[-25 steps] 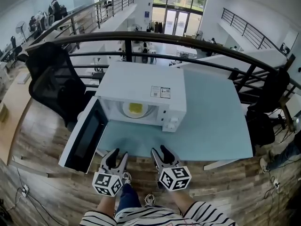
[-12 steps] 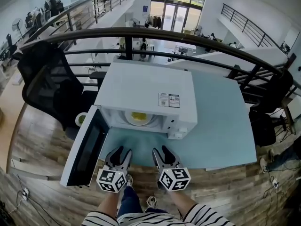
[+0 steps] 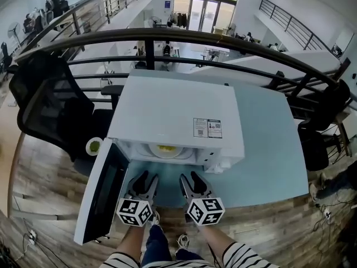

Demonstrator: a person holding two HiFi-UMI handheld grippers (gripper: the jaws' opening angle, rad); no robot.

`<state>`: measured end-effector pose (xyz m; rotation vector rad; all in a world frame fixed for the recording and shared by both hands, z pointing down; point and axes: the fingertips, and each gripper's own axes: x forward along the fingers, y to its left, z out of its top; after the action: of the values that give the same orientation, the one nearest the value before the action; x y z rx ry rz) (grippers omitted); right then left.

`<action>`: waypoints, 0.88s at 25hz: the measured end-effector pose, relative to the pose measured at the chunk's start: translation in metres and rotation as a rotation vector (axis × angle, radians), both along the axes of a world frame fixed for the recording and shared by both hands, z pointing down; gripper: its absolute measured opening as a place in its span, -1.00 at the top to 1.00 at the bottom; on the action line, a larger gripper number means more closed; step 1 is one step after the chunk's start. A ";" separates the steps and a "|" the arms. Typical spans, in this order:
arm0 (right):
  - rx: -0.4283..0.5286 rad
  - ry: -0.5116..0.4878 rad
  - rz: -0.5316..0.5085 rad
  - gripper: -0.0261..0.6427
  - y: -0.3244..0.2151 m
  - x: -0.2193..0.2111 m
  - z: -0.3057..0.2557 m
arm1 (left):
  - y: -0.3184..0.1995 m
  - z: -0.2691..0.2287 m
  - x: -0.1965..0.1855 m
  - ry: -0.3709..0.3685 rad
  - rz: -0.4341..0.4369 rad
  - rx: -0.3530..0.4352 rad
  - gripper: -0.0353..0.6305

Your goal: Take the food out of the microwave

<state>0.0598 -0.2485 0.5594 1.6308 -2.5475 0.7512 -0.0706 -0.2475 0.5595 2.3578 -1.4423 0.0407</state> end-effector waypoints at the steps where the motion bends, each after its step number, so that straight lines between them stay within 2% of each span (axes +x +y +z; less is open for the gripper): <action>1: -0.004 0.000 0.002 0.37 -0.003 -0.002 0.002 | -0.004 0.002 -0.001 0.003 0.000 -0.003 0.47; 9: -0.014 0.025 0.018 0.37 -0.030 -0.009 0.016 | -0.041 0.005 -0.007 0.046 -0.013 0.001 0.47; 22: -0.016 -0.041 0.124 0.37 -0.079 -0.017 0.025 | -0.091 0.012 -0.013 0.075 -0.030 -0.012 0.47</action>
<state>0.0429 -0.3279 0.5844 1.8015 -2.4787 0.8193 -0.0838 -0.3387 0.5710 2.3023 -1.4377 -0.0470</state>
